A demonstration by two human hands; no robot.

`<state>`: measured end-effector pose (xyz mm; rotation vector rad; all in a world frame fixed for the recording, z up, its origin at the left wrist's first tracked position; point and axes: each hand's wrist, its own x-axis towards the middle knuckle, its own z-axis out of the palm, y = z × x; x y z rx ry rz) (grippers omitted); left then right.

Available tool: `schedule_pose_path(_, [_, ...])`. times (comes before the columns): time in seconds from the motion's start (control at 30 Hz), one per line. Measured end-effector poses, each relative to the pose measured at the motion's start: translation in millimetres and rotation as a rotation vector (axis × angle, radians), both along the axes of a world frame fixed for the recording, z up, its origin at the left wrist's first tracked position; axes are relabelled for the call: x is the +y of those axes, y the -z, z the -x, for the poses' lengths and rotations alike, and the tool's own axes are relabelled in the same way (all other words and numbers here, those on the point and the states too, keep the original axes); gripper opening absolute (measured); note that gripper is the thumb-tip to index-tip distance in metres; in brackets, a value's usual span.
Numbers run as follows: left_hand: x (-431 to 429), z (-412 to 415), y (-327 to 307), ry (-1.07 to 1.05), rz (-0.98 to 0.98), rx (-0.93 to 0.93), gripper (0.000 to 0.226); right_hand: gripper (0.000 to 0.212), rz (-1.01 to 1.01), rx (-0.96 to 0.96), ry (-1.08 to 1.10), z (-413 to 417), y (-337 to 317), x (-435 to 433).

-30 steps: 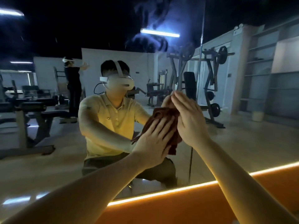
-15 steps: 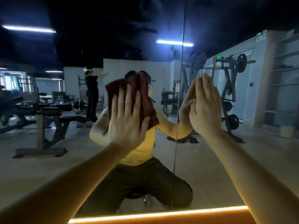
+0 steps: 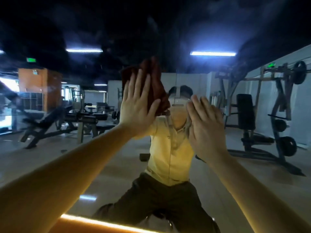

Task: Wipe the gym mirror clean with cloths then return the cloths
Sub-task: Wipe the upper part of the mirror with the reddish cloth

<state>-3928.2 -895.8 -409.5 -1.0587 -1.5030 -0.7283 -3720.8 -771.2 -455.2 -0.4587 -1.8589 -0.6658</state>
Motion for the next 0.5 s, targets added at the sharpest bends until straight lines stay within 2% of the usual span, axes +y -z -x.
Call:
schedule_pose_path(0.07, [17.8,-26.6,3.3,0.04,-0.114,-0.156,0.076,0.057,-0.043,-0.01,-0.033,-7.0,-6.9,4.8])
schedule_pose_path(0.1, [25.1,-35.3,18.7,0.043,-0.085,-0.141,0.076,0.056,-0.059,-0.013,-0.047,-9.8,-10.7,7.3])
schedule_pose_path(0.23, [15.9,-27.0,114.0,0.02,0.272,0.097,0.072,0.053,-0.055,0.012,-0.092,-9.7,-25.6,8.6])
schedule_pose_path(0.3, [2.3,-9.0,129.6,0.007,0.371,0.15,0.072,0.055,-0.038,0.037,-0.081,-3.9,-37.9,4.0])
schedule_pose_path(0.4, [-3.4,8.4,80.3,-0.035,0.324,0.245,0.076,0.055,-0.053,0.076,-0.086,5.5,-63.7,-1.8])
schedule_pose_path(0.5, [3.8,9.9,-43.2,-0.039,0.187,0.253,0.076,0.053,-0.052,0.16,-0.083,8.8,-87.9,-2.1])
